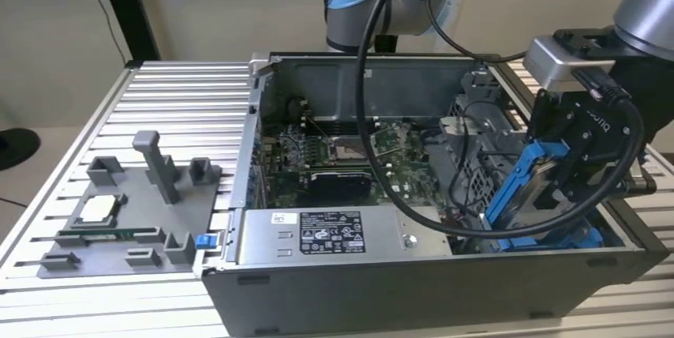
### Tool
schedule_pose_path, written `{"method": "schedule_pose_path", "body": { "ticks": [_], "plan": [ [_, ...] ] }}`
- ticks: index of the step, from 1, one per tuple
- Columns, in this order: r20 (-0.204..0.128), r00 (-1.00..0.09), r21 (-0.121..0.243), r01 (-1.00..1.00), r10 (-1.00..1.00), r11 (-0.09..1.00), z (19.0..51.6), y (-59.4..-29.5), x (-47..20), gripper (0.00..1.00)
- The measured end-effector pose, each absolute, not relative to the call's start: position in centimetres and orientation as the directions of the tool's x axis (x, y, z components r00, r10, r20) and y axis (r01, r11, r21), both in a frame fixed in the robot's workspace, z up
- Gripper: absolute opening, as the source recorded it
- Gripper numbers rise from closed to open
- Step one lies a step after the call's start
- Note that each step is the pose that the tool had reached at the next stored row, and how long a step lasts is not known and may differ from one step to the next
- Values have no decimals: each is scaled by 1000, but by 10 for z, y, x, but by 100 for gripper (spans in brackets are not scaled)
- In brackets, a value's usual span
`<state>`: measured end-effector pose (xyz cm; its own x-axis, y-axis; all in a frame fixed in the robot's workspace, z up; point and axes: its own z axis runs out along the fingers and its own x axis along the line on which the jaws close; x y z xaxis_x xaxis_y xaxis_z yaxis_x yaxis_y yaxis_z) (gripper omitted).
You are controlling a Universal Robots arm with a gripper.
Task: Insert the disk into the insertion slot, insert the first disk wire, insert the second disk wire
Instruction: 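Insert the disk into the insertion slot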
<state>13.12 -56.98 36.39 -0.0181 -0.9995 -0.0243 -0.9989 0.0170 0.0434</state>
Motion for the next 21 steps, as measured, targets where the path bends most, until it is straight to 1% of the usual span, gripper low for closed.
{"method": "schedule_pose_path", "body": {
  "ticks": [5,6,10,18,21],
  "plan": [
    [-24,-18,43,-999,-1000,17,364,-570,131,0],
    [-25,-18,43,-999,-1000,17,364,-570,131,100],
    [-25,-18,43,-999,-1000,17,367,-570,131,100],
    [-25,-19,43,-999,-1000,18,391,-570,131,100],
    [-25,-19,39,-999,-1000,18,392,-568,129,100]
  ]
}}
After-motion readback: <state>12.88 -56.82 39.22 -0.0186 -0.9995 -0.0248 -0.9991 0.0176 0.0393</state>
